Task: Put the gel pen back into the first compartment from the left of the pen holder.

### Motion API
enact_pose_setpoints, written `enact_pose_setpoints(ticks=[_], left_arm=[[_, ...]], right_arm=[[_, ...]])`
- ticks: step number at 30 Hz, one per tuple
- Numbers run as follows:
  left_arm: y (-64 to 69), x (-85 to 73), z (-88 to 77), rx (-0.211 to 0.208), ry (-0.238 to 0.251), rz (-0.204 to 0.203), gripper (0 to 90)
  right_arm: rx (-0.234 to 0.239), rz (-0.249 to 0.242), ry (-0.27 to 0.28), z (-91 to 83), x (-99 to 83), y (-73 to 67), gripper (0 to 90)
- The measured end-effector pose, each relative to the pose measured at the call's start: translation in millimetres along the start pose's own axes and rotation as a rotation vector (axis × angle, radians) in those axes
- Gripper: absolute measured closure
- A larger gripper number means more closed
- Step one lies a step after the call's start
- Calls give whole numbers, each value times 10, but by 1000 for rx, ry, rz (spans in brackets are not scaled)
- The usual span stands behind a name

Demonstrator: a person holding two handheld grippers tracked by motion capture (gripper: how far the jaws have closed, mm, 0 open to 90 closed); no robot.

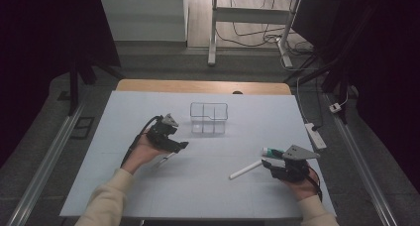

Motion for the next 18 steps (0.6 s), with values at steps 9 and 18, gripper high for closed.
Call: enact_pose_setpoints(ticks=[9,18], left_arm=[[-44,-10,108,-10,-54,-8,289],[-23,-21,266,-9,-148,9,337]], right_arm=[[-3,-1,-8,8,-9,1,426],[1,-3,-15,15,-16,1,426]])
Point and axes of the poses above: each handheld gripper's, and its own axes: z roughly forward along the jaws, x roughly out of its top, y roughly to its right, the point moved 3 cm from there along z, roughly forward along the jaws, and after that the axes turned 6 degrees about -z, right-handed, at the moved point
